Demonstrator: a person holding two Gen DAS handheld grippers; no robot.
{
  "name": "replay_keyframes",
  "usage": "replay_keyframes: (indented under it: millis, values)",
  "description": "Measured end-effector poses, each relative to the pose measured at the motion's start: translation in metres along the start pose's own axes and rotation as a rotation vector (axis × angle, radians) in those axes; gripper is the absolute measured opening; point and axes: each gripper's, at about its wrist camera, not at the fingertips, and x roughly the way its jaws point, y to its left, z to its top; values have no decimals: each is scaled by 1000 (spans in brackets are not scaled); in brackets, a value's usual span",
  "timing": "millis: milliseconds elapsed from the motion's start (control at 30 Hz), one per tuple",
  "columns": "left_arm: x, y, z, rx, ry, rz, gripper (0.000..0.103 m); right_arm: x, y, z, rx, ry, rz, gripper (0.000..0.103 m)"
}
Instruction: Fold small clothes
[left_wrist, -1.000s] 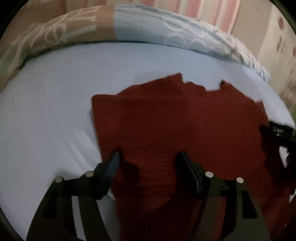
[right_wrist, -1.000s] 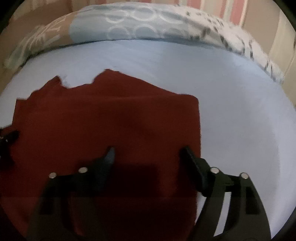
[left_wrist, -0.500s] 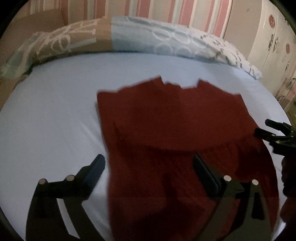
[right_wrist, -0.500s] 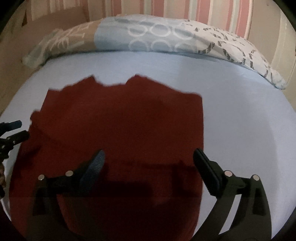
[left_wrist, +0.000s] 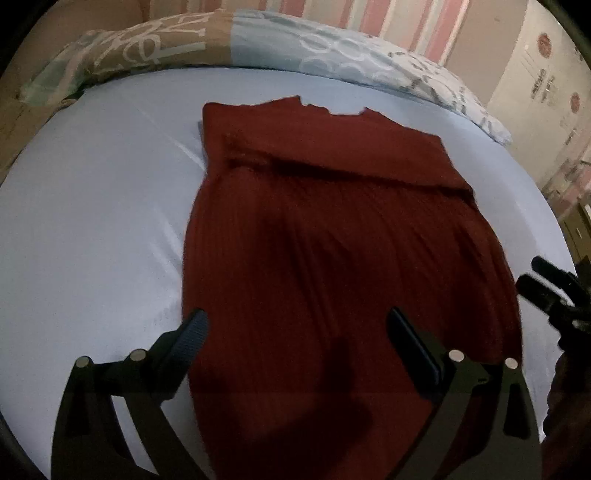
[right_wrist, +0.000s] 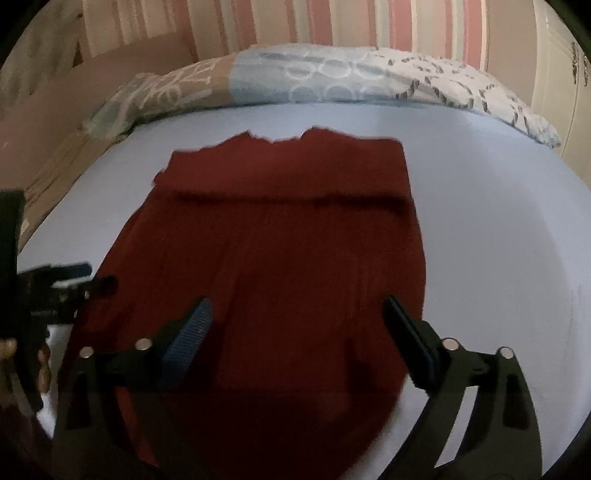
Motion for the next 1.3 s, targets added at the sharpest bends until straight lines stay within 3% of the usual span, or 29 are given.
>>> replay_keyframes:
  millis: [267, 500, 600, 667, 700, 733, 767, 900, 1033, 1233, 1300]
  values:
    - [-27, -14, -49, 28, 25, -22, 97, -21, 0, -55, 66, 134, 32, 69]
    - [-39, -26, -81, 60, 36, -29, 97, -20, -11, -91, 196, 247, 28, 67]
    - [-38, -28, -89, 70, 33, -5, 97, -6, -5, -94, 194, 285, 2, 66]
    - [-40, -27, -92, 52, 43, -5, 97, -10, -2, -90, 194, 242, 13, 39]
    - [-42, -27, -92, 43, 41, -10, 97, -11, 0, -89, 177, 233, 0, 33]
    - [-45, -26, -93, 33, 32, -21, 97, -13, 1, -88, 154, 219, -20, 17]
    - [-47, -27, -94, 31, 28, -23, 97, -18, 0, -87, 131, 198, -40, 10]
    - [-54, -26, -96, 34, 6, -6, 97, -51, -15, -88, 87, 120, -130, 9]
    - [-49, -19, -106, 13, 10, 23, 98, -52, -34, -102, 105, 164, -127, 9]
    - [-28, -12, -120, -48, 57, 28, 98, -48, -18, -104, 56, 158, -148, 9]
    - [-30, -16, -120, -28, 42, 16, 93, -49, -18, -104, 48, 158, -150, 9]
